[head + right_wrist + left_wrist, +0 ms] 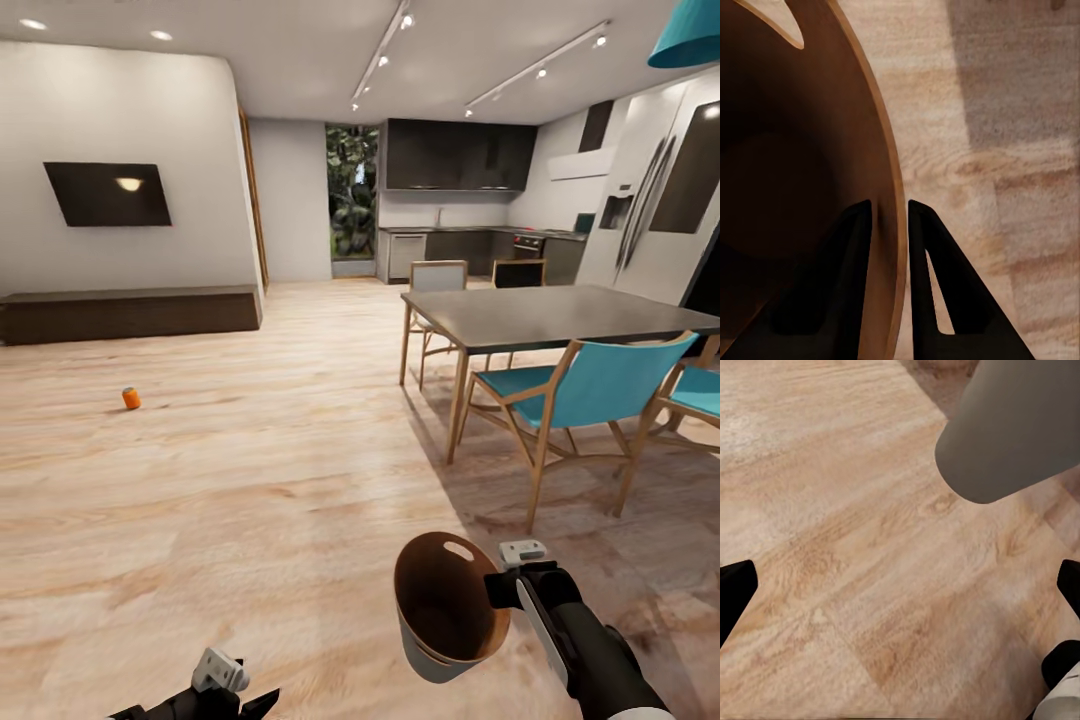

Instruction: Put the three can of soda from the living room inside the tash can in the kitchen.

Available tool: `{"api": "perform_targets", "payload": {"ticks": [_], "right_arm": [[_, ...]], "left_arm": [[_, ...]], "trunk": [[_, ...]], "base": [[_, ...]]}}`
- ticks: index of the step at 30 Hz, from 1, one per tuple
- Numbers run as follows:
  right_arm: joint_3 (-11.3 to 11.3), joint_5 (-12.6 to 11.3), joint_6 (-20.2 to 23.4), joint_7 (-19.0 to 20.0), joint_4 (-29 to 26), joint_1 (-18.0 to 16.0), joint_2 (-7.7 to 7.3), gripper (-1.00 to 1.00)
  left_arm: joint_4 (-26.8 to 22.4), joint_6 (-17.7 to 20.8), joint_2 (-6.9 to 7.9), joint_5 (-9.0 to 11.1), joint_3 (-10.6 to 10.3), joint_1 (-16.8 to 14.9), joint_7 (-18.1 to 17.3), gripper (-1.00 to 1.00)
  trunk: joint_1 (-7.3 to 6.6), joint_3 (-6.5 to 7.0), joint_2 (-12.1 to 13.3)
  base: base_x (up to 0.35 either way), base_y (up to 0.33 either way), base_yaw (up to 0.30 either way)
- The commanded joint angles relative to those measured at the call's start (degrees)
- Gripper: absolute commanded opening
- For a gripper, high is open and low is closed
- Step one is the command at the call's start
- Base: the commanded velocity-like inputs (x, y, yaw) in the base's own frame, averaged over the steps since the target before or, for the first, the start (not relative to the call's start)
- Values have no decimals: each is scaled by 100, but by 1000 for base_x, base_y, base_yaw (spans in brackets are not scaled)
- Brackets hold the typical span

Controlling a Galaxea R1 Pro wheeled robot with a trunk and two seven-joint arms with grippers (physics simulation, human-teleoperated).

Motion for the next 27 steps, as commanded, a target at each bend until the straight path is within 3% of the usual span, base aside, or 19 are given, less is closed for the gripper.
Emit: {"api": "perform_targets", "payload": {"ticks": [1,27], "right_arm": [[-1,-69,-1,31,-2,-2,1,-100],[-1,-69,-1,31,3,-2,1,-100]], "left_arm": [[0,0,0,0,0,-2,0,100],[0,0,0,0,-8,-1,1,100]], "trunk": [[0,1,0],[0,1,0]], "base": [[0,0,257],[0,0,257]]}}
